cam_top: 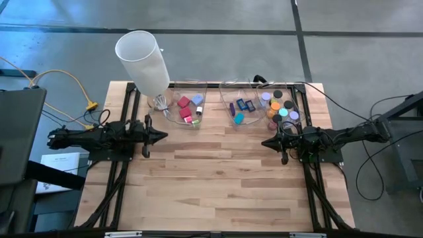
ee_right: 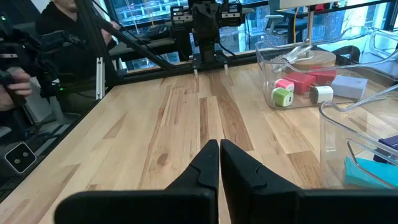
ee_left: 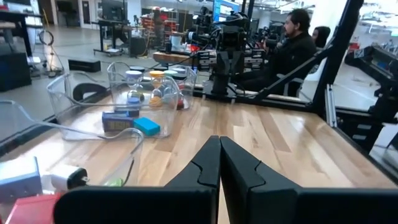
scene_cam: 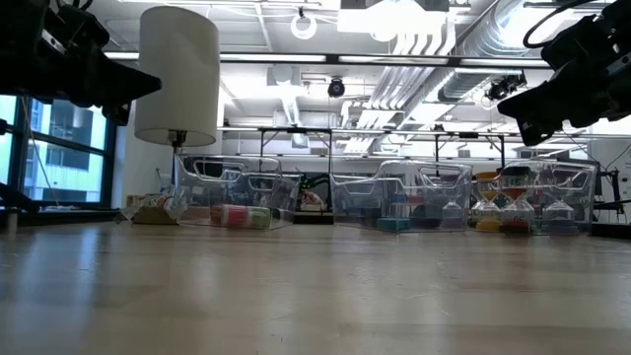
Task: Pick & Place Office items
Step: Return to Home Position
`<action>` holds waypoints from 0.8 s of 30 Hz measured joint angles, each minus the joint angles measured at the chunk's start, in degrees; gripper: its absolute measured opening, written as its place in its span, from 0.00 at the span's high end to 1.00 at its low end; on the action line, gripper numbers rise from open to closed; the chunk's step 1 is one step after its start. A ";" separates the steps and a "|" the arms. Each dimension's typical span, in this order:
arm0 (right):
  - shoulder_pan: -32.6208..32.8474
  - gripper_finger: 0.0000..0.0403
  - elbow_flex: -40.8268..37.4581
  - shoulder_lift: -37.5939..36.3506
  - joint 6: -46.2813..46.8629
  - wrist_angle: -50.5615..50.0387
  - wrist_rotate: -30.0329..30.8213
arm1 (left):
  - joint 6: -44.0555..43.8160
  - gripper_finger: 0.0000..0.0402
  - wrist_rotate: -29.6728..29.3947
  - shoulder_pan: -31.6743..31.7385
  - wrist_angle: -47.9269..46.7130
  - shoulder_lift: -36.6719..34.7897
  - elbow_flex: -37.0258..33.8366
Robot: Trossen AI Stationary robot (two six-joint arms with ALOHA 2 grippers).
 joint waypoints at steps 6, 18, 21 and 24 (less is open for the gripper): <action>0.00 0.99 0.00 0.00 0.00 0.00 0.00 | -2.02 1.00 0.02 0.00 0.02 0.00 0.00; 0.00 0.99 0.00 0.00 0.00 -0.02 0.00 | -2.19 1.00 0.04 0.00 0.04 0.00 0.00; 0.00 0.99 0.00 0.00 0.00 -0.02 0.00 | -2.19 1.00 0.04 0.00 0.04 0.00 0.00; 0.00 0.99 0.00 0.00 0.00 0.00 0.00 | -2.19 1.00 0.04 0.00 0.04 0.00 0.00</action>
